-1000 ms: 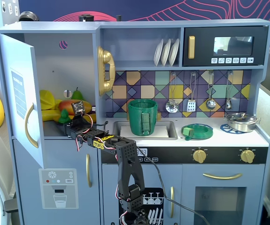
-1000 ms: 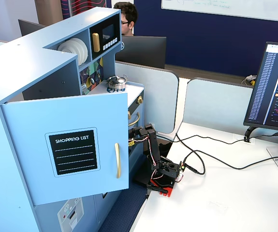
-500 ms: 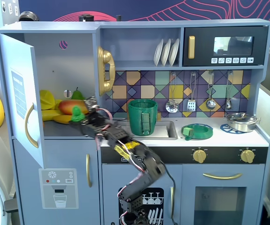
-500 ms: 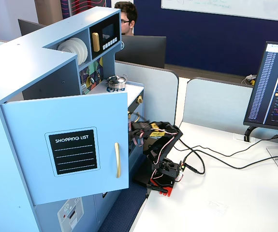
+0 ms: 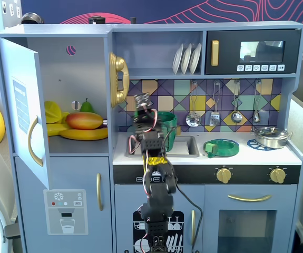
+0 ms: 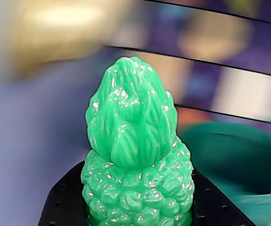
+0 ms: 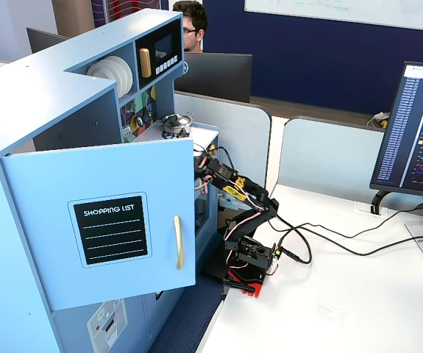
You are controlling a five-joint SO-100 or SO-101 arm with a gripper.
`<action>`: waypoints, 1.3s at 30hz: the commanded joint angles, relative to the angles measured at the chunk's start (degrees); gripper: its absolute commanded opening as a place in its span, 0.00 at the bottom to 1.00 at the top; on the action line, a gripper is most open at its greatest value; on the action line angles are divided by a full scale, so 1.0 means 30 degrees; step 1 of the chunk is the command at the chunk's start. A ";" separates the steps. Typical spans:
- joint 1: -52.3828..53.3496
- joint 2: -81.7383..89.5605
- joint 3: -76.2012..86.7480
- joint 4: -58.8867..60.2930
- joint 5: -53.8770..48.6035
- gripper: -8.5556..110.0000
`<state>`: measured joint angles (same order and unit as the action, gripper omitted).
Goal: Pick up the green pineapple from the left cabinet and place it in the green recipient
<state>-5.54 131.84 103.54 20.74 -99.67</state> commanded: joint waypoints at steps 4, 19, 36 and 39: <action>0.2812 -0.6357 -0.6973 -0.1465 0.1289 0.07; 0.2754 -1.2363 -1.2861 -0.1670 0.1904 0.24; 0.1904 -0.5010 -0.4834 -0.2461 0.2197 0.47; 0.1582 -0.0674 -0.0703 -0.1553 0.2168 0.47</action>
<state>0.26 113.12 90.35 15.21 -93.87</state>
